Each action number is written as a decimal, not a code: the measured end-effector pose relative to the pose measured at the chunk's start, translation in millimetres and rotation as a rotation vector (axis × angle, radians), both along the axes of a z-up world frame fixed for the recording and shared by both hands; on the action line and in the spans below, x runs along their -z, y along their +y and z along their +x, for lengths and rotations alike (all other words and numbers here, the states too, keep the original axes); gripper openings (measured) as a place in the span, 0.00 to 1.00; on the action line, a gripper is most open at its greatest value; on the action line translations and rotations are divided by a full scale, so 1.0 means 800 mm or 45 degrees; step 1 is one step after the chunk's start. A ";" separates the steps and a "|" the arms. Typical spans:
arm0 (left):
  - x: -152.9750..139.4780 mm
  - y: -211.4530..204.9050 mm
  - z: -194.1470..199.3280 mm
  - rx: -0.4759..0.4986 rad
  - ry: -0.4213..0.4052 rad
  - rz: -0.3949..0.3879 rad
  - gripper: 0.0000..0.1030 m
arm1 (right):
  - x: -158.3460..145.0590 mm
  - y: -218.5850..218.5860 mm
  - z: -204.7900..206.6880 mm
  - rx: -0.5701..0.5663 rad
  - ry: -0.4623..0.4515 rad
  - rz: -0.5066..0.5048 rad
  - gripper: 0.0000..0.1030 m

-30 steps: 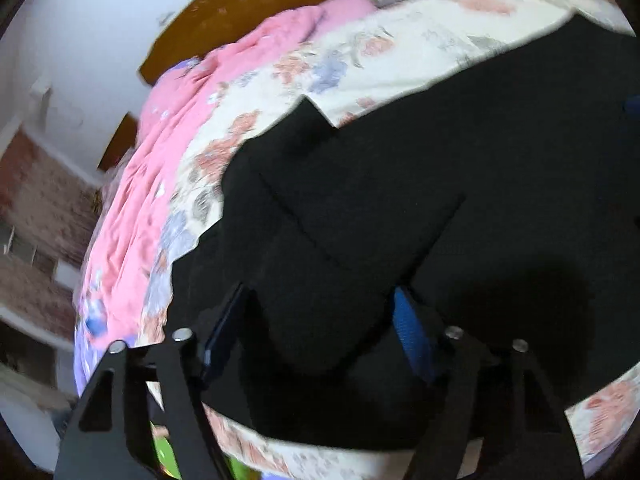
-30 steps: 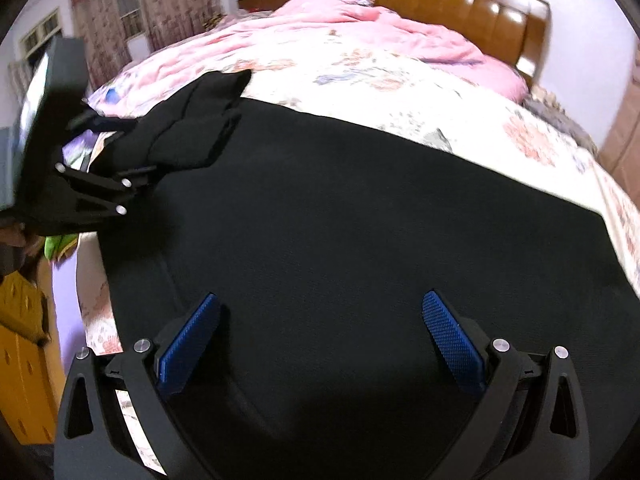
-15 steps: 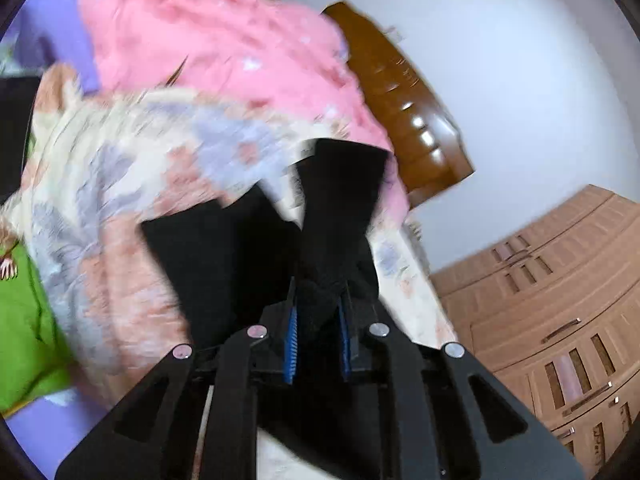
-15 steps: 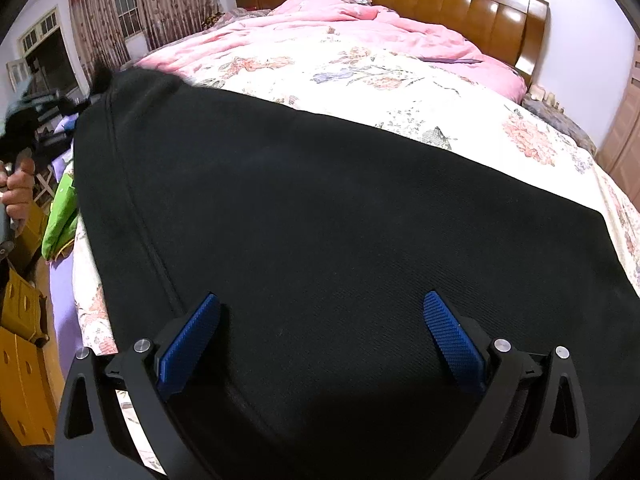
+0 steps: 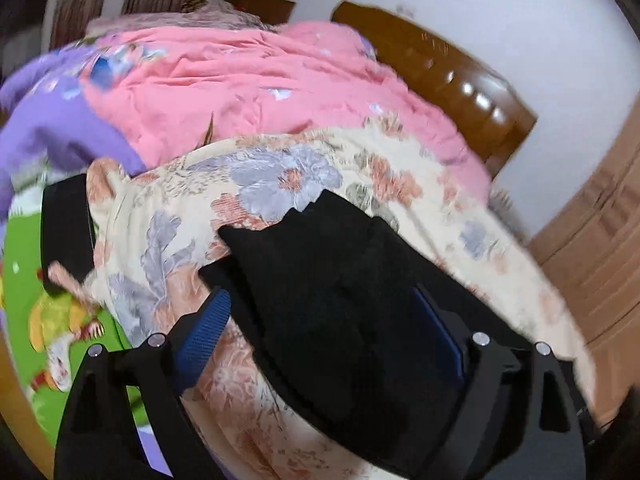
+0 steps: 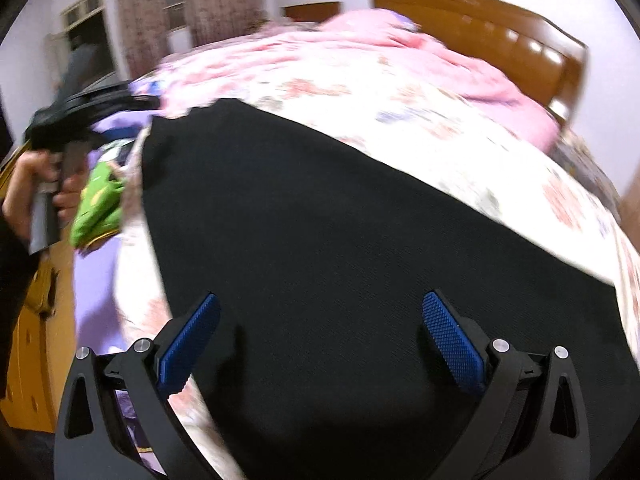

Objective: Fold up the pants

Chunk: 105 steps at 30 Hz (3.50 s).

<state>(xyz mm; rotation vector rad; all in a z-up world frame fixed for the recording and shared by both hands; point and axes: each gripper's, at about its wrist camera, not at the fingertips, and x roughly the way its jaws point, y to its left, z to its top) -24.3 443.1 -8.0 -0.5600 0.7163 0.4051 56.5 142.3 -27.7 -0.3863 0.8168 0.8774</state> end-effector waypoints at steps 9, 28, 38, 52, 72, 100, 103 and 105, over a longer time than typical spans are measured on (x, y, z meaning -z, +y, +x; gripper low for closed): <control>0.025 0.015 0.020 -0.048 0.088 -0.034 0.34 | 0.002 0.071 -0.011 -0.190 0.028 0.023 0.95; 0.022 0.018 0.007 -0.035 0.124 0.064 0.06 | 0.020 0.111 -0.054 -0.453 0.032 -0.034 0.39; 0.021 0.016 0.011 -0.031 0.149 0.108 0.06 | 0.014 0.120 -0.067 -0.473 -0.093 -0.055 0.08; 0.018 0.000 0.008 -0.136 0.333 0.385 0.55 | 0.015 0.119 -0.100 -0.608 -0.058 -0.060 0.85; 0.068 -0.202 0.094 0.508 0.232 0.550 0.99 | 0.032 -0.125 0.153 0.395 -0.031 -0.138 0.90; 0.018 -0.478 0.115 0.968 0.166 0.594 0.98 | -0.002 -0.460 0.031 0.973 0.004 -0.197 0.90; 0.004 -0.552 0.123 1.134 0.087 0.635 0.98 | -0.006 -0.467 0.003 0.967 0.015 -0.129 0.90; 0.010 -0.603 0.139 1.234 0.068 0.712 0.98 | -0.003 -0.467 -0.012 0.943 0.030 -0.111 0.90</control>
